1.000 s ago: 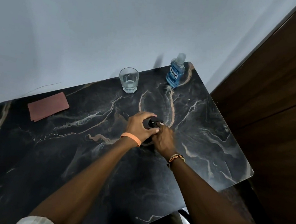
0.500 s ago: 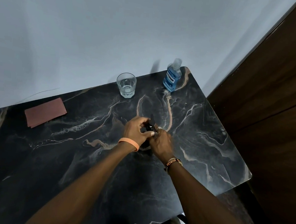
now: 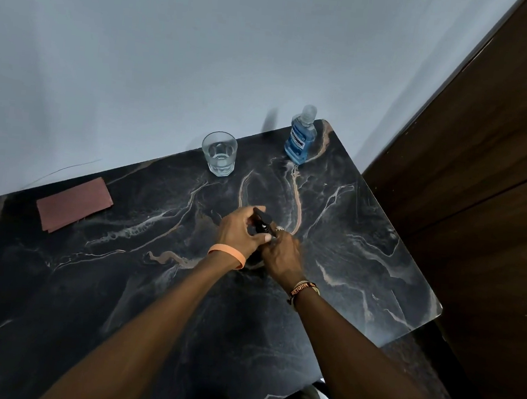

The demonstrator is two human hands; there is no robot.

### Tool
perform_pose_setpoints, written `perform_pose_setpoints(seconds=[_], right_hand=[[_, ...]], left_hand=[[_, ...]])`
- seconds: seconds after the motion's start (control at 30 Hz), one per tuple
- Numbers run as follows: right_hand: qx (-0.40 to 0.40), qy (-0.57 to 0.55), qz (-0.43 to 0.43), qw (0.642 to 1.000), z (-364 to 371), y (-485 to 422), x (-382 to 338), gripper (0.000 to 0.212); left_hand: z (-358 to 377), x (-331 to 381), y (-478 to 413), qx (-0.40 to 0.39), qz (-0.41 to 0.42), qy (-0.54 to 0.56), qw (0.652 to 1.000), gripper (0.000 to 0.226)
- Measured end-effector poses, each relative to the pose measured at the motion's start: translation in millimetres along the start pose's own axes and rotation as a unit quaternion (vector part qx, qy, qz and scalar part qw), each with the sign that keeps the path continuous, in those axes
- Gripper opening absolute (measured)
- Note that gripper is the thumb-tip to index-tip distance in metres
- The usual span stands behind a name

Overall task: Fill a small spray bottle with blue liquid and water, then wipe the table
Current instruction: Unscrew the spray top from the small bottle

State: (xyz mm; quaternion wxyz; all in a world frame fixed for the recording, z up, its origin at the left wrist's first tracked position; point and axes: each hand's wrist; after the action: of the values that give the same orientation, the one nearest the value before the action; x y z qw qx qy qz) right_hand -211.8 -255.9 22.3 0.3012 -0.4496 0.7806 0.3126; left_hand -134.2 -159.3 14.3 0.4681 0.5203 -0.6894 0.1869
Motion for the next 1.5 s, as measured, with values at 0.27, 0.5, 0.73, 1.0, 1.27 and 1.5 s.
perform_pose_setpoints(seconds=[0.27, 0.5, 0.73, 1.0, 1.27, 1.5], right_hand=[[-0.001, 0.004, 0.004, 1.000, 1.5, -1.5, 2.6, 0.029], [-0.003, 0.002, 0.002, 1.000, 2.2, -1.5, 3.0, 0.019], [-0.001, 0.004, 0.003, 1.000, 1.4, -2.5, 3.5, 0.018], [-0.005, 0.006, 0.006, 1.000, 1.5, -3.5, 4.4, 0.013], [0.001, 0.006, -0.005, 1.000, 1.6, -2.5, 5.9, 0.018], [-0.001, -0.002, 0.001, 1.000, 2.7, -3.6, 7.6, 0.033]], left_hand=[[-4.6, -0.1, -0.3, -0.018, -0.003, 0.011, 1.000, 0.073], [-6.3, 4.4, -0.6, -0.013, 0.028, -0.003, 1.000, 0.076], [-7.4, 7.4, 0.9, -0.014, 0.066, -0.034, 0.997, 0.059], [-9.0, 14.7, 1.3, 0.000, 0.089, -0.084, 0.993, 0.045], [-11.4, 11.7, -1.3, -0.035, 0.099, -0.093, 0.990, 0.048], [-10.7, 8.5, -0.6, -0.039, 0.120, -0.080, 0.989, 0.053]])
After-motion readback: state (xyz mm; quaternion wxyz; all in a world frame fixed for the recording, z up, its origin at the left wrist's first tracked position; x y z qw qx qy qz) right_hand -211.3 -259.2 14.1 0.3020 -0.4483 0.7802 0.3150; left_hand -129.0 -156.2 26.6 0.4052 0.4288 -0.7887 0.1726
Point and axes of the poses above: each hand's wrist, its own y-axis away from the middle knuckle, its own z-axis out of the palm, x = y × z, and after that the axes turned 6 degrees about -z, right-handed
